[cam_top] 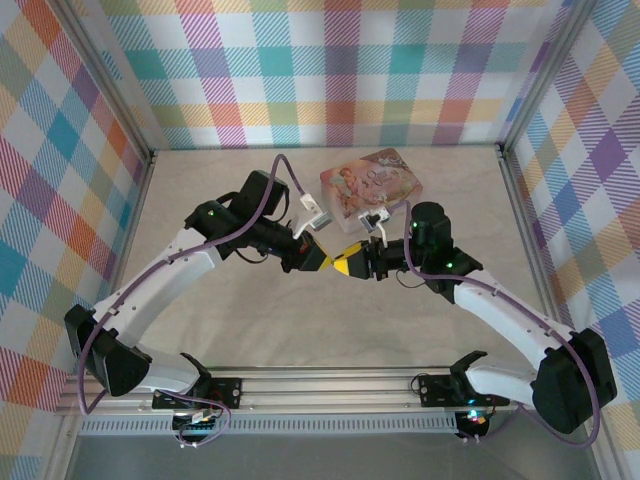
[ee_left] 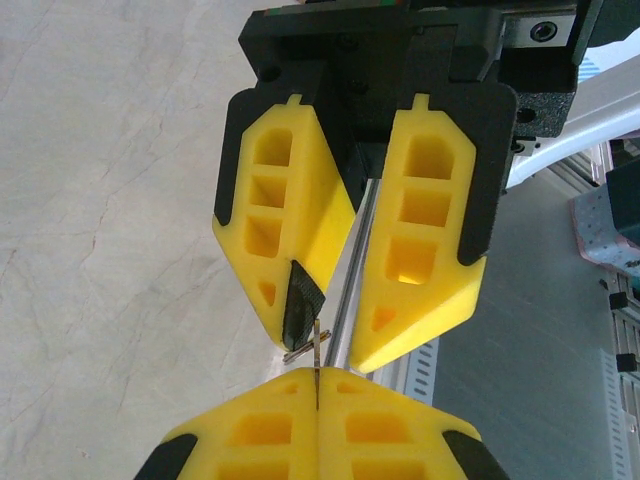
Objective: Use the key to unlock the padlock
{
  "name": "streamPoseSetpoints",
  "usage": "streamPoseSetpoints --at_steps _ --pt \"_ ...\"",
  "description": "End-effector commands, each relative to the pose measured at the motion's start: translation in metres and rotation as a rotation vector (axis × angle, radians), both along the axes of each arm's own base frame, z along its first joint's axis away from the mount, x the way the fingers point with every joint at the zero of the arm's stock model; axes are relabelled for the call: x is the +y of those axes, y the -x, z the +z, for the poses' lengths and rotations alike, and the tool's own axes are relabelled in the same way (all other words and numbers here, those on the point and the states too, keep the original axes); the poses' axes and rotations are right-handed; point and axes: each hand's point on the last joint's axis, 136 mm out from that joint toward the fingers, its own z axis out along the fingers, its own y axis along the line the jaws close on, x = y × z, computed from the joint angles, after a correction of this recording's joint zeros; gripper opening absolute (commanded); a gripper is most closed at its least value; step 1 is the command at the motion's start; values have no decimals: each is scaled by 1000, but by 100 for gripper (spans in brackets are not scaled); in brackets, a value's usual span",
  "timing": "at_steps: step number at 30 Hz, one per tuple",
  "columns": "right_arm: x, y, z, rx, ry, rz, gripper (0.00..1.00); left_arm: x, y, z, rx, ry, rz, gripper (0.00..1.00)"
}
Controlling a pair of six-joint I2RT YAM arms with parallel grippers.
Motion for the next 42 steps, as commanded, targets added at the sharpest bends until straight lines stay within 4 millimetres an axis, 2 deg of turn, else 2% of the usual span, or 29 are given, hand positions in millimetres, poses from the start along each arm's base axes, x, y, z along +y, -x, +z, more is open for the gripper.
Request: streamPoseSetpoints --at_steps 1,10,18,19,22,25,28,30,35,39,42 --pt "1 7 11 -37 -22 39 24 0 1 7 -17 12 -17 0" --pt "0 9 6 -25 -2 40 18 1 1 6 -24 7 -16 0" --pt "-2 7 6 -46 6 12 1 1 1 6 -25 6 -15 0" --pt "-3 6 5 -50 11 3 0 1 0 6 -25 5 -14 3" --pt "-6 3 2 -69 30 -37 0 1 -5 7 -47 5 11 32" --pt "-10 -4 -6 -77 72 -110 0 2 -17 17 -93 44 75 54" --pt "-18 -17 -19 -67 148 -209 0 9 -42 25 -144 85 219 68" --pt "-26 -28 -32 -51 211 -292 0 16 -61 24 -155 92 330 74" --pt "-56 -56 -58 23 330 -514 0 15 -88 5 -115 85 461 77" --pt "-90 -74 -79 84 441 -713 0 10 -113 -21 -65 41 542 77" --pt "-128 -81 -96 129 556 -907 0 -5 -127 -36 -26 30 548 76"
